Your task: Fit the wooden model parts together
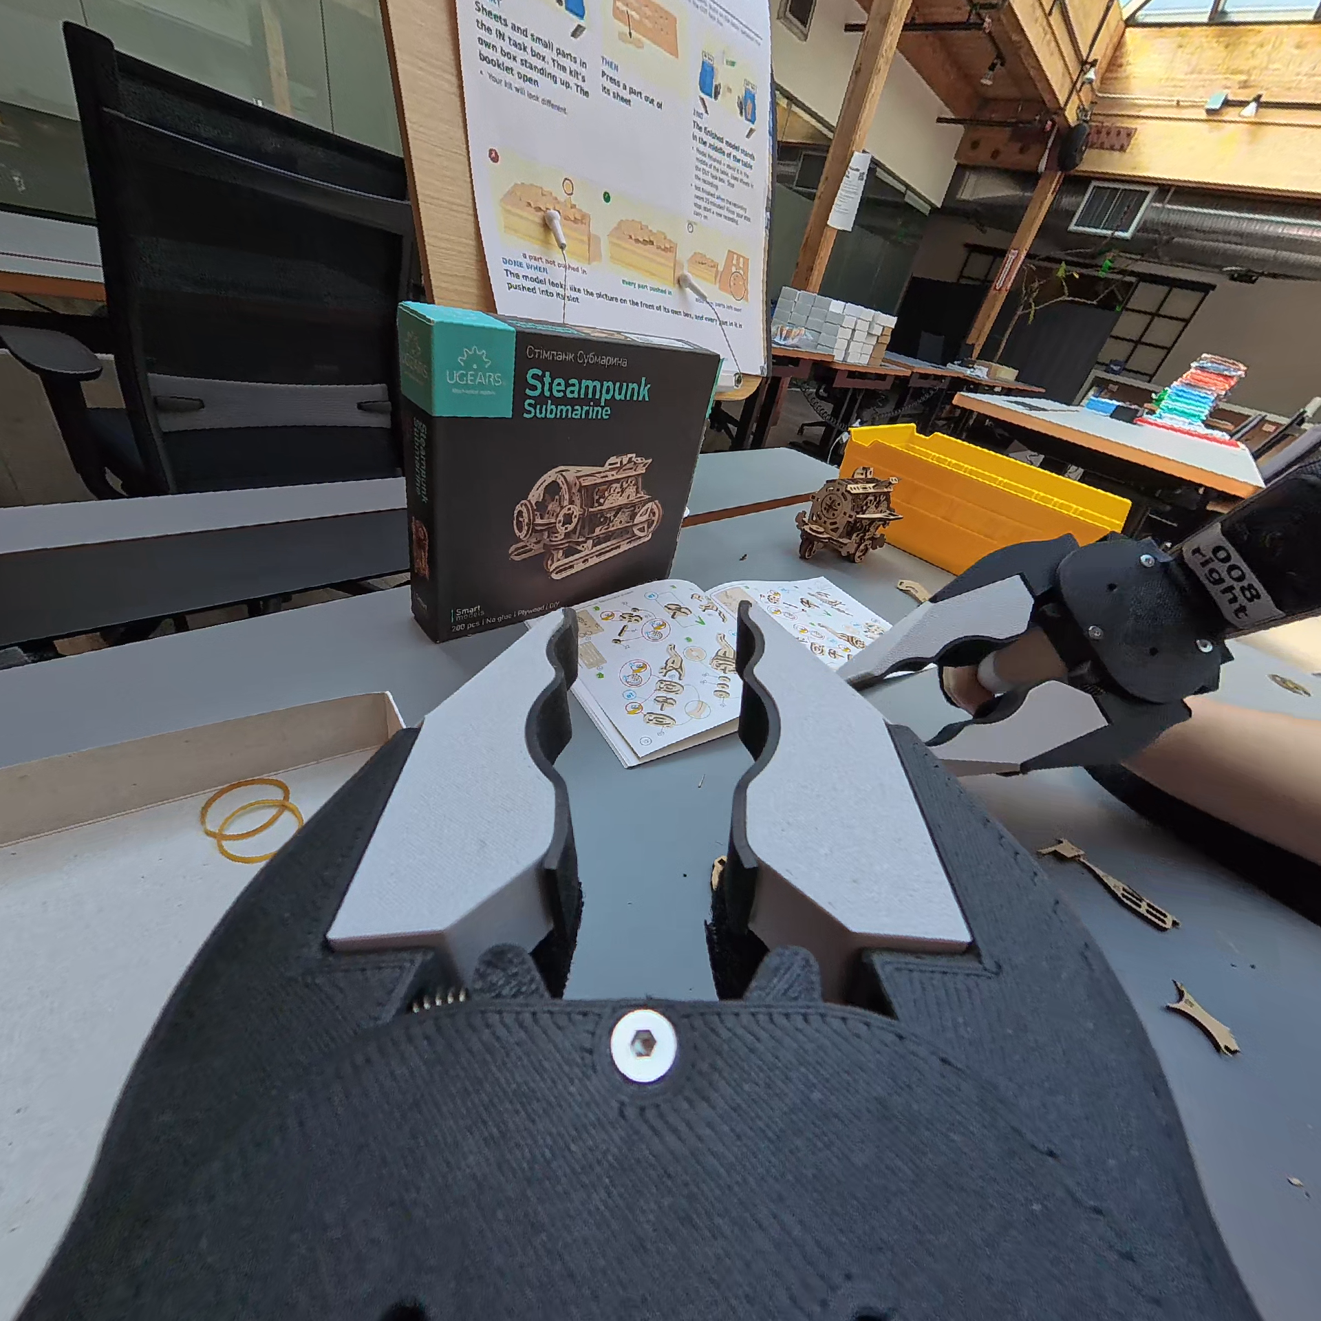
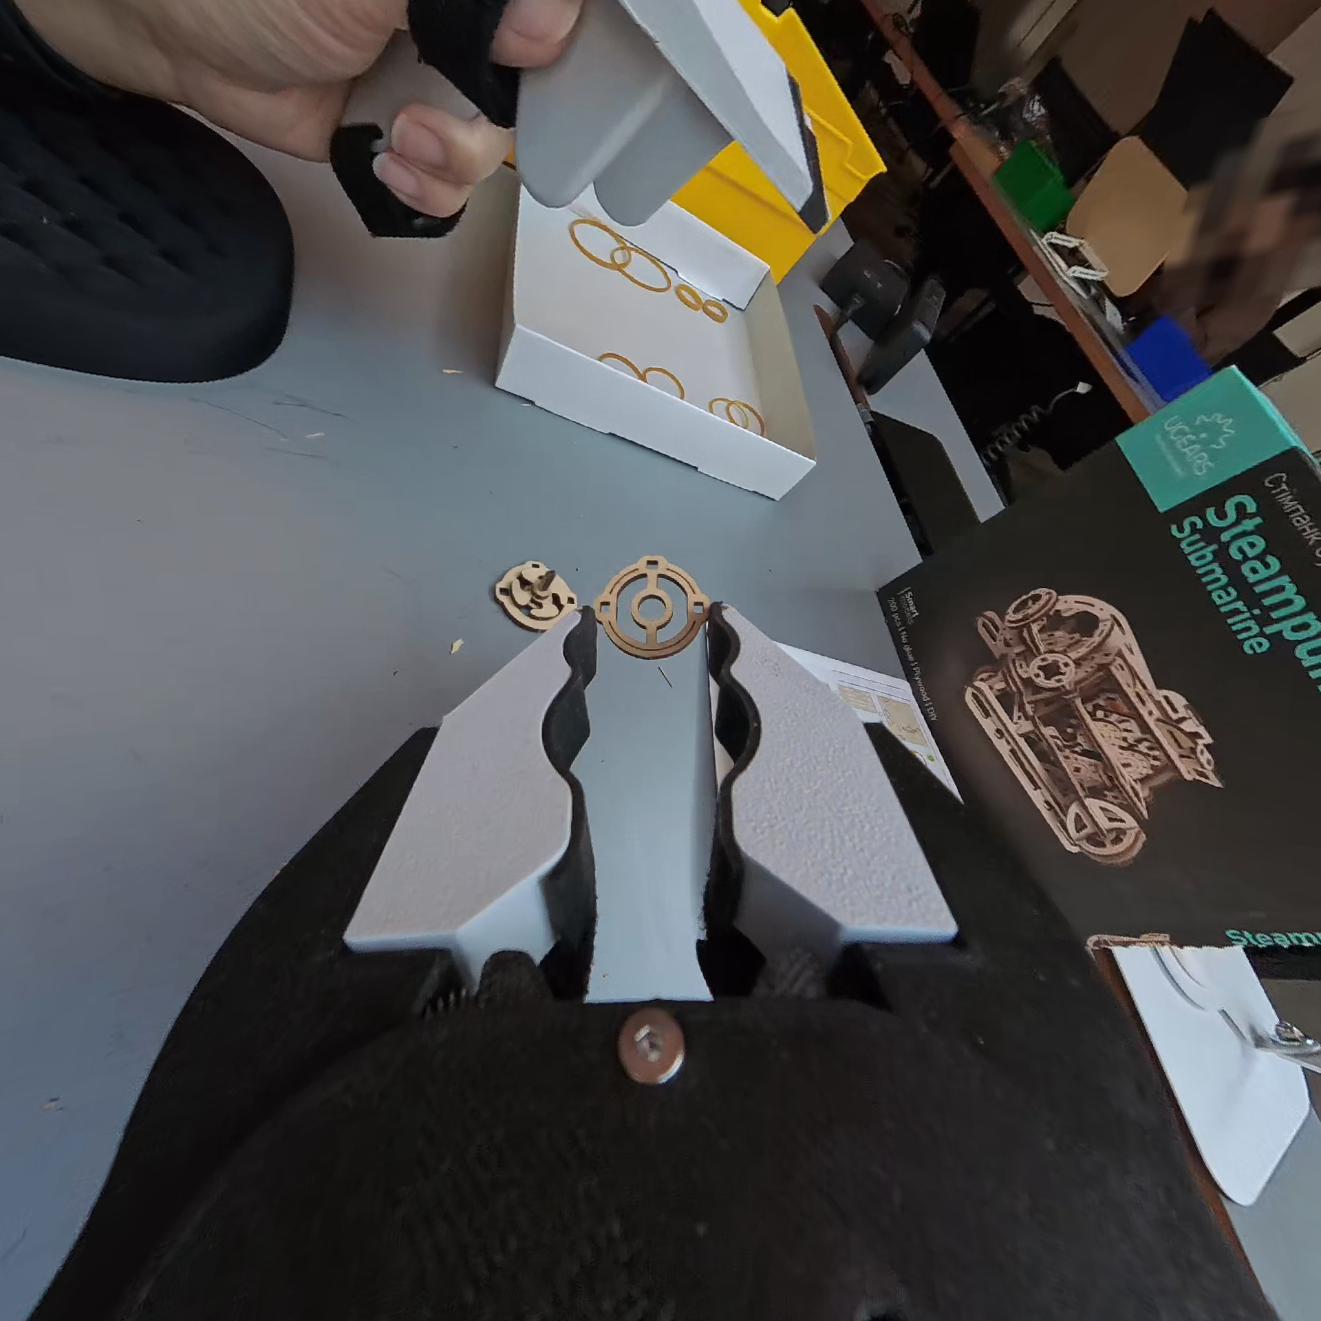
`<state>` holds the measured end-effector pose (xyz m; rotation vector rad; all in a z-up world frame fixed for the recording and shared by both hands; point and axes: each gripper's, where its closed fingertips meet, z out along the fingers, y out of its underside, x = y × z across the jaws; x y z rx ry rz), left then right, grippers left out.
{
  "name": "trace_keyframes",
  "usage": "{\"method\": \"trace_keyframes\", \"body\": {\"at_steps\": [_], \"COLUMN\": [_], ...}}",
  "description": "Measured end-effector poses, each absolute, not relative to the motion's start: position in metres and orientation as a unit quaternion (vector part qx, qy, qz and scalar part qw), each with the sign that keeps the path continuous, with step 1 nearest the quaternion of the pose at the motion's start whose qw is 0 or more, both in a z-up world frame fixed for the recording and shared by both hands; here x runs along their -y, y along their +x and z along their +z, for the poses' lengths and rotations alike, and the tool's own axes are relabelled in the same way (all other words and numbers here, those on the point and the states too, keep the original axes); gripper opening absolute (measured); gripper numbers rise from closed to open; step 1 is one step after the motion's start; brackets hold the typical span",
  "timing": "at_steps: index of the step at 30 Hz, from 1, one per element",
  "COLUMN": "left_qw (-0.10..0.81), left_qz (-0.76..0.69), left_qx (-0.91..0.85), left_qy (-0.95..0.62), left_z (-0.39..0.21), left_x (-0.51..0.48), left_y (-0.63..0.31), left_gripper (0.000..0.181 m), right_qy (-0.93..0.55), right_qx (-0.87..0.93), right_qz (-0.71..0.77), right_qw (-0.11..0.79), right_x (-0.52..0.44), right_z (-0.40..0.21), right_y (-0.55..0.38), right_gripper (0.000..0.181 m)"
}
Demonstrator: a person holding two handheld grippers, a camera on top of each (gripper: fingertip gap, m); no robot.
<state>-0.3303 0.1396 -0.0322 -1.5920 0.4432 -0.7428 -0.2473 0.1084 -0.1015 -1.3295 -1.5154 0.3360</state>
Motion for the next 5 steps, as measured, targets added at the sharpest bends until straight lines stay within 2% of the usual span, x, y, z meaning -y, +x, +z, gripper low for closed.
{"method": "trace_keyframes", "body": {"at_steps": [5], "left_qw": [0.613], "left_qz": [-0.323], "left_qx": [-0.195], "left_qy": [-0.694], "left_z": [-0.0343], "left_x": [-0.1396], "left_y": [-0.3286], "left_gripper": [0.043], "right_qy": [-0.550], "right_qx": [0.637], "right_qz": [0.118], "right_qw": [0.527], "right_x": [-0.1116], "right_z": [-0.1052], "right_y": [-0.2423], "right_gripper": [0.031]}}
